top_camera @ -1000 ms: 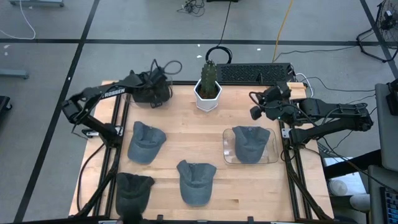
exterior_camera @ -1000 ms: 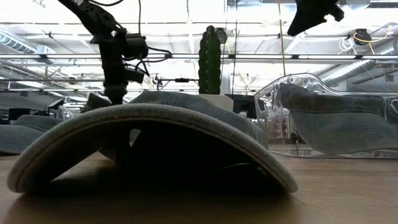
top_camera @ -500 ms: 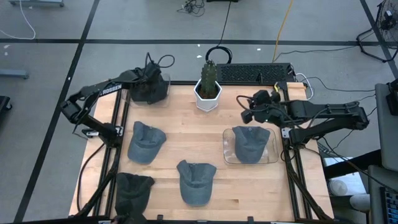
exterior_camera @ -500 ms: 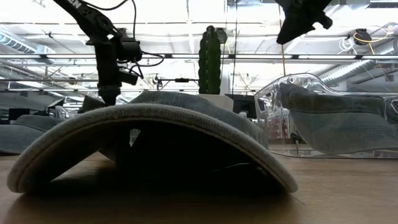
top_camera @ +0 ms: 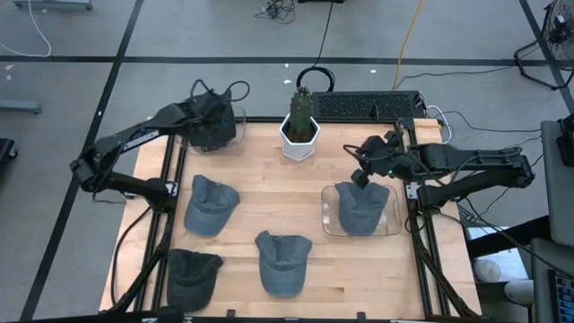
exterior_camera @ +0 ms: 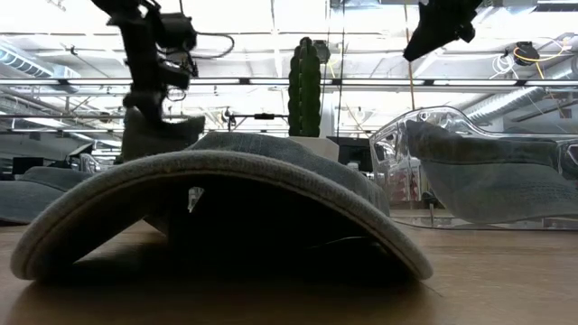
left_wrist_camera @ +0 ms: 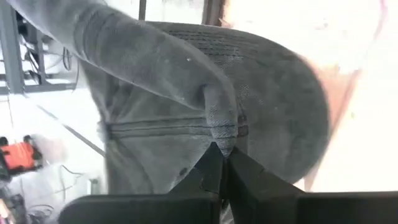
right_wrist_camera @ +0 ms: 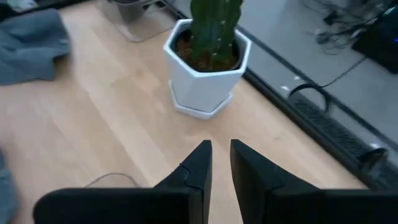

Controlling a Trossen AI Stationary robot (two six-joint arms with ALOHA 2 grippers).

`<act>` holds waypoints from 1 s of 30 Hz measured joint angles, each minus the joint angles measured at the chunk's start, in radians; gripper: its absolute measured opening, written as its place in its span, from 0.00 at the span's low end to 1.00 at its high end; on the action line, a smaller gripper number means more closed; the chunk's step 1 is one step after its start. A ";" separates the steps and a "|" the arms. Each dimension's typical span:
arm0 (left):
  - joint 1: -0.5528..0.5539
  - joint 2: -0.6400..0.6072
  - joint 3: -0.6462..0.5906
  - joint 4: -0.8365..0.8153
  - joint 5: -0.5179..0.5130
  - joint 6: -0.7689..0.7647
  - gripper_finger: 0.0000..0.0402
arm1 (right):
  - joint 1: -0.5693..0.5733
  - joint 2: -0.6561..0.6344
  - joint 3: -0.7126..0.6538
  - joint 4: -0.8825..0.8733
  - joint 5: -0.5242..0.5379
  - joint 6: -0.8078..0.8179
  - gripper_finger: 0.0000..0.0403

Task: Pick & Place hat
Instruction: Put the right black cap into the top transparent bin

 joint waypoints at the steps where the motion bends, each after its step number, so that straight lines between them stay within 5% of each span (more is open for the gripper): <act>1: -0.004 -0.022 0.000 -0.015 -0.007 0.004 0.03 | 0.002 -0.008 0.000 -0.001 -0.006 0.006 0.11; 11: 0.018 -0.152 -0.036 -0.101 -0.001 0.051 0.01 | 0.007 -0.040 0.000 -0.001 -0.001 0.011 0.11; 21: 0.037 -0.149 -0.250 0.155 -0.082 0.167 0.01 | 0.004 -0.043 0.000 0.000 -0.001 0.001 0.11; 30: 0.042 -0.151 -0.168 0.280 -0.092 0.312 0.01 | -0.013 -0.043 0.000 -0.003 0.000 -0.014 0.11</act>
